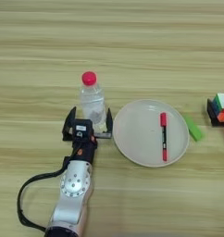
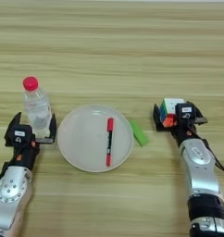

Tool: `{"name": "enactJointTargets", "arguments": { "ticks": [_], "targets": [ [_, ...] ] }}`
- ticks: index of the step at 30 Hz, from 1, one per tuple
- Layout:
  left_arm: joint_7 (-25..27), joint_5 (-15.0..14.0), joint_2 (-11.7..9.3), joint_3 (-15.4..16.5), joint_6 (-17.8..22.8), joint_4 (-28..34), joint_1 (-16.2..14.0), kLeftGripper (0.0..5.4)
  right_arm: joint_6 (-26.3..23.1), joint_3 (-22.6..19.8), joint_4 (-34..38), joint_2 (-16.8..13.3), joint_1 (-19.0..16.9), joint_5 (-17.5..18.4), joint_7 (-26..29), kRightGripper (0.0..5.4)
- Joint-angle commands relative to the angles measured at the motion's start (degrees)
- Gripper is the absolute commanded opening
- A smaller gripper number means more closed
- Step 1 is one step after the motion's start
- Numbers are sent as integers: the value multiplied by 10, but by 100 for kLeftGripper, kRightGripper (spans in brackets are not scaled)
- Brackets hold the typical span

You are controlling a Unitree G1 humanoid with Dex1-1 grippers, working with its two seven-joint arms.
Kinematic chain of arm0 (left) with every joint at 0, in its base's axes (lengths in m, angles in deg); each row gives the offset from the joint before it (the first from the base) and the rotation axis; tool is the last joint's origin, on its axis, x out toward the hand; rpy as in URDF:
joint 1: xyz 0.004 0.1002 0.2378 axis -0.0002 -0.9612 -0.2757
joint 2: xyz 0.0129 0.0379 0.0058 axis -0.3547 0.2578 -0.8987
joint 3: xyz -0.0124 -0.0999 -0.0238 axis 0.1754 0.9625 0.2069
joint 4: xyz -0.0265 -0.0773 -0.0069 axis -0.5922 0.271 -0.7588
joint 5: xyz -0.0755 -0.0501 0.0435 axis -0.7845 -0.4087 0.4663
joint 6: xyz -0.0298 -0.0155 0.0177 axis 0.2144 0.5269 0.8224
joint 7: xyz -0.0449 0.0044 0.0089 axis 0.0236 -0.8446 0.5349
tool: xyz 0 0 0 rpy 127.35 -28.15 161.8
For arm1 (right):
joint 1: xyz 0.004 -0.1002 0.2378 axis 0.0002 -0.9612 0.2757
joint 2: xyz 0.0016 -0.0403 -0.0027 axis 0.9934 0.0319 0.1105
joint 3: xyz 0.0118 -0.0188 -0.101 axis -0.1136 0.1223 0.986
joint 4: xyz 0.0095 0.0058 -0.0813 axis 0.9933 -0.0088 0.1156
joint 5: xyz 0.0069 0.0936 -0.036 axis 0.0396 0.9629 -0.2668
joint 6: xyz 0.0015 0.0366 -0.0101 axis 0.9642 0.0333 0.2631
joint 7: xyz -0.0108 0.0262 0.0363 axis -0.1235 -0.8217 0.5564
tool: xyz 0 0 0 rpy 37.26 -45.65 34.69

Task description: Move the objects on the table

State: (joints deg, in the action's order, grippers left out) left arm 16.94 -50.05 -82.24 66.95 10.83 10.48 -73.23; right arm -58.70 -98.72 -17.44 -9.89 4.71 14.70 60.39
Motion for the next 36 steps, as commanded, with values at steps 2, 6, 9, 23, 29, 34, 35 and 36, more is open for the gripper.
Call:
{"name": "enactJointTargets", "arguments": {
  "ticks": [2, 6, 9, 23, 29, 34, 35, 36],
  "targets": [
    [-5, 11, 13, -5, -3, 4, -3, 540, 18, 2, 40, -9, -11, -13, -3, 538],
    [-5, 11, 13, -5, -3, 4, -3, 540, 23, 2, 68, -19, -14, -10, 13, 538],
    [-5, 11, 13, -5, -3, 4, -3, 540, 28, 2, 95, -32, -18, -1, 38, 538],
    [-10, 15, 17, -4, -4, 3, 0, 540, -21, -3, 174, -124, -41, 42, 180, 538],
    [-10, 15, 17, -4, -4, 3, 0, 540, -33, 2, 192, -154, -60, 45, 225, 538],
    [-9, 15, 17, -4, -4, 3, 1, 540, -40, 13, 207, -169, -80, 54, 272, 538],
    [-9, 14, 17, -4, -4, 3, 1, 540, -44, 16, 213, -170, -86, 59, 283, 538],
    [-9, 14, 17, -4, -3, 3, 1, 540, -49, 20, 220, -171, -92, 66, 295, 538]
  ]
}}
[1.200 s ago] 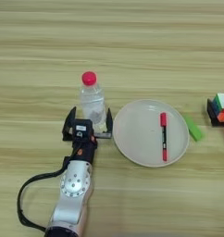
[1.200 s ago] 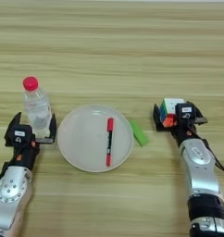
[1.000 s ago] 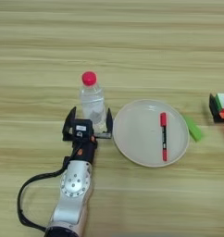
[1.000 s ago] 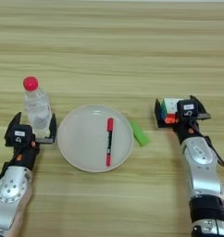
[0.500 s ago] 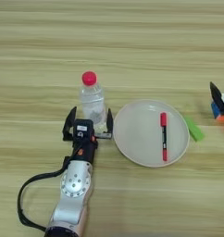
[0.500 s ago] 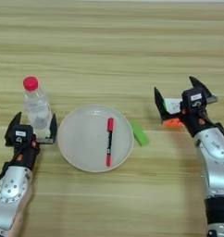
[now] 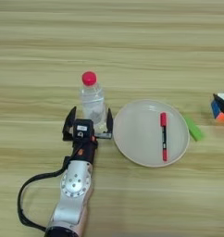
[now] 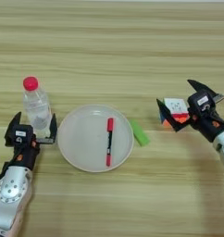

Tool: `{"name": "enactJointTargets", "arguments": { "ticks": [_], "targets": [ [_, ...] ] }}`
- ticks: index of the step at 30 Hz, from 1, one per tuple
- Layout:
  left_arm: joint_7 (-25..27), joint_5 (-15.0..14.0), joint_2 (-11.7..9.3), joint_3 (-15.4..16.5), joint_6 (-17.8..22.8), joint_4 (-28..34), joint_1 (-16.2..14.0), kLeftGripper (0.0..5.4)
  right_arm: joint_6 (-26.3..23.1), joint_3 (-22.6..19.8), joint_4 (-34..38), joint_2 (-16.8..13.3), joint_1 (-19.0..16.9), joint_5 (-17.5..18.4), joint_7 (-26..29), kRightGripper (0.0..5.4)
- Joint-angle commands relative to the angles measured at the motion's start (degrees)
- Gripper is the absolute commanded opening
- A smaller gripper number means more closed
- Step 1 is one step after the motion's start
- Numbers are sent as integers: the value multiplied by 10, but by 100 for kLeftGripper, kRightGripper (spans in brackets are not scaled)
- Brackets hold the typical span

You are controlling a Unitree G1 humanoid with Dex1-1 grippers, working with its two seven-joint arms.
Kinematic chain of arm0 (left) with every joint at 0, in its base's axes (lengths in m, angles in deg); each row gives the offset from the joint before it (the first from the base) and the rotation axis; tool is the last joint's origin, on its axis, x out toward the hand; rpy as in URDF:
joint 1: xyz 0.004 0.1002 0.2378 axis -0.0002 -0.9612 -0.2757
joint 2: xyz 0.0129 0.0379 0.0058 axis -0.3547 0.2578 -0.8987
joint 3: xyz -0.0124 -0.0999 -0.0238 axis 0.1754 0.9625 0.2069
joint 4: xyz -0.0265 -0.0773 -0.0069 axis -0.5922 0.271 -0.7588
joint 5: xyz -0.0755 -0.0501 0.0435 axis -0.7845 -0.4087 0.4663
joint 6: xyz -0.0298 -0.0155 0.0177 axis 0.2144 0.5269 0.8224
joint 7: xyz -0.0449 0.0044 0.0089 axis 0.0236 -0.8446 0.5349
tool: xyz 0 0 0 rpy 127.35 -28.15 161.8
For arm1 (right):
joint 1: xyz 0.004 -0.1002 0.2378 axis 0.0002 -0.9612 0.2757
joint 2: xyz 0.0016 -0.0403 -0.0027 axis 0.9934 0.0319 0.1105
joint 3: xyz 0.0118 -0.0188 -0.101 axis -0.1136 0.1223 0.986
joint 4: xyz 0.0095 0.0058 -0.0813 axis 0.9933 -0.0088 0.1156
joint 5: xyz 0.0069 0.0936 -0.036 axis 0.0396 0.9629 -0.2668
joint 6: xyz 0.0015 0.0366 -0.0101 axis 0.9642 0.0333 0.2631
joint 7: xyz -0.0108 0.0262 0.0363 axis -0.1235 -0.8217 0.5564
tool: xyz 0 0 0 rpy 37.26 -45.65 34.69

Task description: Move the objects on the table

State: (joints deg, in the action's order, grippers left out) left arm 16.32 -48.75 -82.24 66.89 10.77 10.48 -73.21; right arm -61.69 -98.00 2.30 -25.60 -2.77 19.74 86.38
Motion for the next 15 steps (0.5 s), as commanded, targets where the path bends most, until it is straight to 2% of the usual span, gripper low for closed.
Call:
{"name": "enactJointTargets", "arguments": {
  "ticks": [1, 4, 8, 15],
  "targets": [
    [-2, 1, 16, -3, -3, 3, 1, 540, -25, 16, 28, -15, -22, 22, 47, 538],
    [-1, -1, 15, -2, -3, 3, 1, 540, -41, 23, 26, -16, -30, 35, 75, 538],
    [2, -4, 13, 1, -4, 2, 2, 540, -36, 37, -9, -17, -31, 28, 106, 538],
    [5, -6, 10, 3, -4, 4, 1, 540, 15, 73, -53, -23, -44, -7, 143, 538]
  ]
}}
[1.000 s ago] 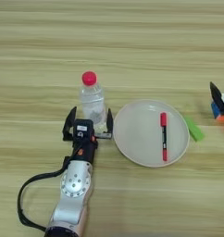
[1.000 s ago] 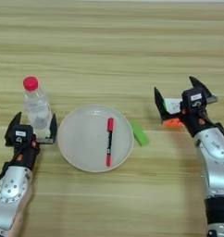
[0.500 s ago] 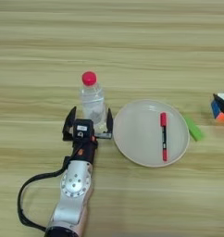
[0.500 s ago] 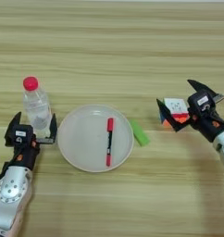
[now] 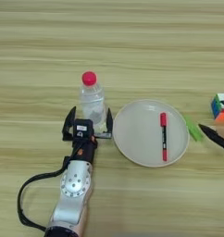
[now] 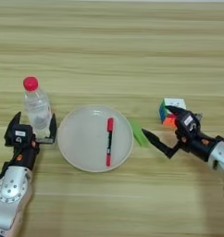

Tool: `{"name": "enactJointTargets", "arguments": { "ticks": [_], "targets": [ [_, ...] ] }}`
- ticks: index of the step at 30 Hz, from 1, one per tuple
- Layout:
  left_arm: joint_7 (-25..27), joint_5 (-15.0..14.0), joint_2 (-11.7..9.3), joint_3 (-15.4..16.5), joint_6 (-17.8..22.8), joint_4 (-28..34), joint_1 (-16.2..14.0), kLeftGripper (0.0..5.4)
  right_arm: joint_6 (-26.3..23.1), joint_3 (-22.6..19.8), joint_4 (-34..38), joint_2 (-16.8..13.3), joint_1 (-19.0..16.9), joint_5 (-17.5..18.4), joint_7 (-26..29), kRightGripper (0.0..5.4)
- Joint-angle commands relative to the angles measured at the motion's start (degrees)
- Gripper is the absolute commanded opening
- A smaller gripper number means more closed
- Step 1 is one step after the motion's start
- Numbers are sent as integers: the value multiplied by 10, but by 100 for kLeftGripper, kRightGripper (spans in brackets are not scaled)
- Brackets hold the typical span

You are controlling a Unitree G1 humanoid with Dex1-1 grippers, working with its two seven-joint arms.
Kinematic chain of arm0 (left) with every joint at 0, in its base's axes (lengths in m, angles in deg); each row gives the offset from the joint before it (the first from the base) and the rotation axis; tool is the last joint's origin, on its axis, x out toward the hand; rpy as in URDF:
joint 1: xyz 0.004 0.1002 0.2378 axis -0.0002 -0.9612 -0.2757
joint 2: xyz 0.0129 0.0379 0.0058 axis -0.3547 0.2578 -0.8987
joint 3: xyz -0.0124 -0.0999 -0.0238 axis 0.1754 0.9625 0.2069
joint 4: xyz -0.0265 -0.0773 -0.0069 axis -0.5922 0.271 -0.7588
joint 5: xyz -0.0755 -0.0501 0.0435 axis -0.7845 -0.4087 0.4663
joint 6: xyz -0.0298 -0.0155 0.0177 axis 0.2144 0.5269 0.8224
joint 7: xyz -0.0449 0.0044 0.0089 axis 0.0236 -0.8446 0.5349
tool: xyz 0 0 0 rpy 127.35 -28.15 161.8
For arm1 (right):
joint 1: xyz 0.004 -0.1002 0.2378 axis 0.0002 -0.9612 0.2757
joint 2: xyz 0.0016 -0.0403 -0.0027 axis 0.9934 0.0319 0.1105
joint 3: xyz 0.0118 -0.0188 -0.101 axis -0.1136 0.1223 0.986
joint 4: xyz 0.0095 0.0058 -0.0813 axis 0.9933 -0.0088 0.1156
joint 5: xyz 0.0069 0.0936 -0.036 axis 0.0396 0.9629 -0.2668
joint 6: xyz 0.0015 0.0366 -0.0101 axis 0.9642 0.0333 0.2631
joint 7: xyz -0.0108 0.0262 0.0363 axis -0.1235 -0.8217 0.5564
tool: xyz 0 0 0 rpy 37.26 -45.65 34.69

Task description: Move the objects on the table

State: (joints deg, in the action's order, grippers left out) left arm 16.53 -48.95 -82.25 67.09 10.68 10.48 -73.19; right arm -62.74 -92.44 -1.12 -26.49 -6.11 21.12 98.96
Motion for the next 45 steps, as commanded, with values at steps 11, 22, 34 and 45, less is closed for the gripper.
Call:
{"name": "enactJointTargets", "arguments": {
  "ticks": [11, 22, 34, 45],
  "targets": [
    [4, -2, 12, 0, -3, 8, -2, 540, 52, 51, -64, -1, -7, -52, 21, 538],
    [1, 2, 15, -4, -1, 15, -5, 540, 26, 60, -178, 37, 43, -38, 8, 538],
    [-2, 5, 16, -8, 0, 18, -6, 540, -80, 85, -218, 44, 60, -44, 7, 538],
    [-3, 5, 15, -9, 0, 17, -6, 540, -108, 98, -220, 41, 63, -49, -3, 517]
  ]
}}
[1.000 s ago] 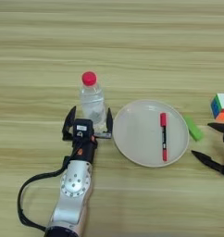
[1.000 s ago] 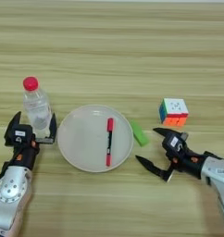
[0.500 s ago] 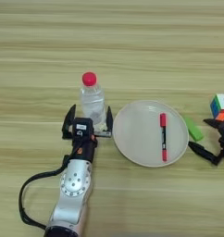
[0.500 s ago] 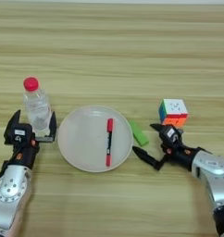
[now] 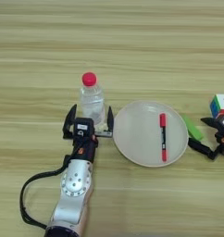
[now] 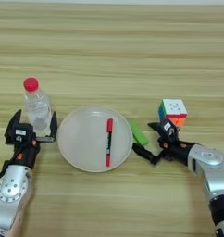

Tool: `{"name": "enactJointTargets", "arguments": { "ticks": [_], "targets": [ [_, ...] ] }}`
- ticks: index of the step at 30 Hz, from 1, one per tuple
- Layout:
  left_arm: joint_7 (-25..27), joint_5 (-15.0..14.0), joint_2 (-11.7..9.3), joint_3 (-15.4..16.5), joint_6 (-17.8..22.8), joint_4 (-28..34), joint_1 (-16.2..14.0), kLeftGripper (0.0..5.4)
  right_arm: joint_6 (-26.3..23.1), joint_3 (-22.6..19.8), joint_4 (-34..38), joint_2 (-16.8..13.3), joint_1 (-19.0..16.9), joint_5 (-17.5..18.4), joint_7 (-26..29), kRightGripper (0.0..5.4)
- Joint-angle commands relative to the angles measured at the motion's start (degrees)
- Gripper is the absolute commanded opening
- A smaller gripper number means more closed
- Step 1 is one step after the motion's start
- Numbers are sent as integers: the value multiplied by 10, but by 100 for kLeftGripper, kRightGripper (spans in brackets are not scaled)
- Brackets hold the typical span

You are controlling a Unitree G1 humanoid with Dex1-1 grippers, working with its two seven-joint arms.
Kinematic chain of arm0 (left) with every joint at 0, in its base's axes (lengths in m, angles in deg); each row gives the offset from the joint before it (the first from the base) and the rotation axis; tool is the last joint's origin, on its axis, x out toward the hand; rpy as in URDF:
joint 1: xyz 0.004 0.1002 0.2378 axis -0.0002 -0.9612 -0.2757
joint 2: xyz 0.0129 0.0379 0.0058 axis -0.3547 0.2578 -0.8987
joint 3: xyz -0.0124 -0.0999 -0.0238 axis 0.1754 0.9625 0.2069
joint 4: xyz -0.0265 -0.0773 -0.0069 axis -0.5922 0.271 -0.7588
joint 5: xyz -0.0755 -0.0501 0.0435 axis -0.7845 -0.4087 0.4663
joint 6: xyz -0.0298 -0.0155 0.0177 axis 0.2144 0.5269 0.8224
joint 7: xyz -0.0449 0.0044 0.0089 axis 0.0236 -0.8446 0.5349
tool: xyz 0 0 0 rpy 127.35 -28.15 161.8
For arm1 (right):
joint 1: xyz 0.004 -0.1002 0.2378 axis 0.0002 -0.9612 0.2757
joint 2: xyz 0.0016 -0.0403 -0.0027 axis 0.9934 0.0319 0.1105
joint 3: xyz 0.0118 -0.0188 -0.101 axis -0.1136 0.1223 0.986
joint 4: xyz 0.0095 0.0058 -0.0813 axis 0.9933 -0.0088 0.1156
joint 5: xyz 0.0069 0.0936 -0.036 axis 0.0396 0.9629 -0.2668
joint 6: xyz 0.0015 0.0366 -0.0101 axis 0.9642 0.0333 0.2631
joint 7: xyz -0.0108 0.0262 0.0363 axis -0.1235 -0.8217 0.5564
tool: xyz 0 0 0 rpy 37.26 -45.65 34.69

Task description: Move the objects on the table

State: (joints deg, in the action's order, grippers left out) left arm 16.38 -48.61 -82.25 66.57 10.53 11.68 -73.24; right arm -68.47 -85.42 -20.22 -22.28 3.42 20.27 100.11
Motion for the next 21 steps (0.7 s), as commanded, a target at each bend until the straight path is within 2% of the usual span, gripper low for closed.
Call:
{"name": "enactJointTargets", "arguments": {
  "ticks": [1, 8, 21],
  "targets": [
    [-2, 1, 15, -4, 2, 5, -5, 540, -52, 29, -29, -2, -32, -41, -16, 511],
    [-2, 2, 15, -4, 1, 6, -6, 540, -57, 34, -20, -4, -35, -43, -25, 435],
    [-3, 3, 16, -4, 0, 3, -4, 540, -56, 39, -3, -6, -38, -42, -39, 332]
  ]
}}
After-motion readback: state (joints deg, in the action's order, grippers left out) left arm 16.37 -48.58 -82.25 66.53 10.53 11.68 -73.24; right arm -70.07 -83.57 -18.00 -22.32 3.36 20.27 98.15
